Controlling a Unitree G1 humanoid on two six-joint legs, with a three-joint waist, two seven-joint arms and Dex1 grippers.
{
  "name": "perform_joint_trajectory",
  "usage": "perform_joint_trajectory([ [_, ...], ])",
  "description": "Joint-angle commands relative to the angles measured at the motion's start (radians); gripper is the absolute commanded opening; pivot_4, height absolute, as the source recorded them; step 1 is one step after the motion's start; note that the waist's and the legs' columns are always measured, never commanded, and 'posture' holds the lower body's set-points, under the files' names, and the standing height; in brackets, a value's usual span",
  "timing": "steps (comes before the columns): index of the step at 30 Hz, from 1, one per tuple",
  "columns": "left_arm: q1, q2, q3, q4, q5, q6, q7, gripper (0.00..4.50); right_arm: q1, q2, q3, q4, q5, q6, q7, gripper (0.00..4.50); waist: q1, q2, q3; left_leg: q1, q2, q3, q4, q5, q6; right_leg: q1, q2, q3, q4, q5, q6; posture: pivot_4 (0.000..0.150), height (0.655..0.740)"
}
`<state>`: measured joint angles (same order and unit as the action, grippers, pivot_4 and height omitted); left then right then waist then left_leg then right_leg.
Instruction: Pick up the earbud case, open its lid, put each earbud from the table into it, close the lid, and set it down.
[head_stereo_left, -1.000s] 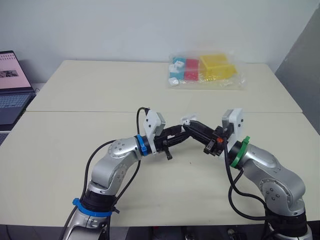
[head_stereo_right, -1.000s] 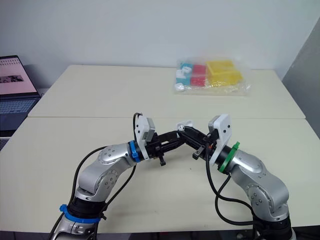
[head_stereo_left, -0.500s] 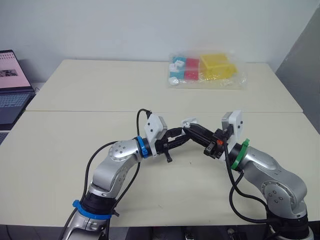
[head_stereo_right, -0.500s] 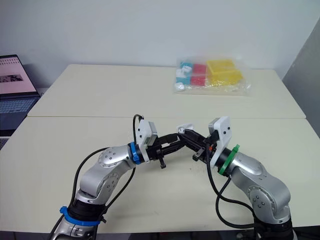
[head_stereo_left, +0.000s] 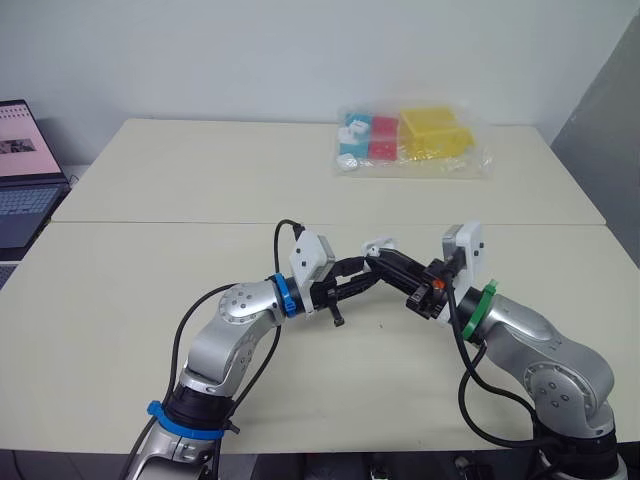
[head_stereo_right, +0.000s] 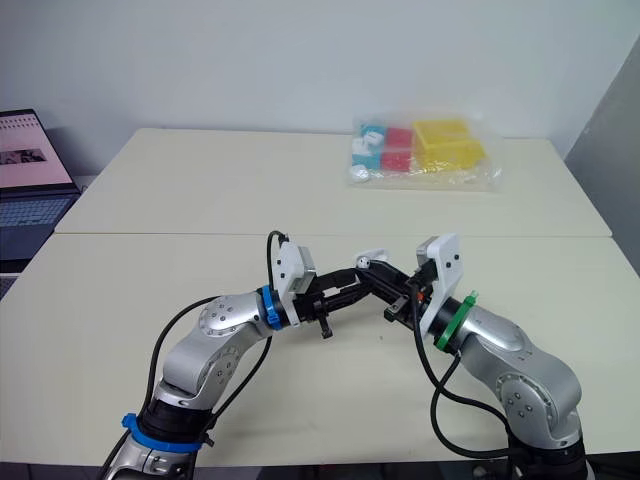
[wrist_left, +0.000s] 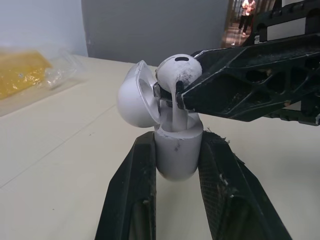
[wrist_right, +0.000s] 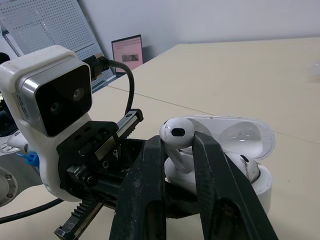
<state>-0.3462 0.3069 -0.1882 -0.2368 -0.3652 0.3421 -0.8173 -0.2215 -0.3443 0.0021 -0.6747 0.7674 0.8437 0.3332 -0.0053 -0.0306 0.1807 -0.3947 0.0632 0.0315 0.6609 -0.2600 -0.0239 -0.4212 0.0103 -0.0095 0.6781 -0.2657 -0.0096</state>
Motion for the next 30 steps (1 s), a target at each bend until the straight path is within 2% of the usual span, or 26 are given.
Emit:
perform_joint_trajectory([
  [1,-0.018,-0.022,0.001,-0.042,-0.015,-0.047,-0.001,0.80,0.004,0.012,0.032,-0.021,0.022,0.024,-0.019,0.39,0.000,0.000,0.000,0.000,0.000,0.000,0.000,0.000,0.000,0.000,0.000,0.000,0.000,0.000,0.000,0.150,0.7400],
  [9,-0.020,-0.033,0.008,-0.040,-0.016,-0.047,0.000,0.80,0.009,-0.046,0.065,-0.029,-0.017,0.069,-0.051,0.39,0.000,0.000,0.000,0.000,0.000,0.000,0.000,0.000,0.000,0.000,0.000,0.000,0.000,0.000,0.000,0.150,0.7400],
  [15,-0.018,-0.036,0.010,-0.036,-0.016,-0.051,-0.003,0.80,0.008,-0.034,0.062,-0.025,0.004,0.042,-0.031,0.39,0.000,0.000,0.000,0.000,0.000,0.000,0.000,0.000,0.000,0.000,0.000,0.000,0.000,0.000,0.000,0.150,0.7400],
  [26,-0.015,-0.036,0.011,-0.039,-0.017,-0.044,0.000,0.80,-0.014,-0.057,0.039,-0.042,-0.020,0.029,-0.053,4.31,0.000,0.000,0.000,0.000,0.000,0.000,0.000,0.000,0.000,0.000,0.000,0.000,0.000,0.000,0.000,0.150,0.7400],
  [27,-0.014,-0.036,0.011,-0.039,-0.018,-0.043,0.002,0.80,-0.015,-0.058,0.037,-0.044,-0.019,0.029,-0.054,4.50,0.000,0.000,0.000,0.000,0.000,0.000,0.000,0.000,0.000,0.000,0.000,0.000,0.000,0.000,0.000,0.150,0.7400],
  [30,-0.012,-0.034,0.011,-0.037,-0.019,-0.043,0.005,0.80,-0.013,-0.067,0.031,-0.052,-0.015,0.032,-0.052,4.50,0.000,0.000,0.000,0.000,0.000,0.000,0.000,0.000,0.000,0.000,0.000,0.000,0.000,0.000,0.000,0.150,0.7400],
])
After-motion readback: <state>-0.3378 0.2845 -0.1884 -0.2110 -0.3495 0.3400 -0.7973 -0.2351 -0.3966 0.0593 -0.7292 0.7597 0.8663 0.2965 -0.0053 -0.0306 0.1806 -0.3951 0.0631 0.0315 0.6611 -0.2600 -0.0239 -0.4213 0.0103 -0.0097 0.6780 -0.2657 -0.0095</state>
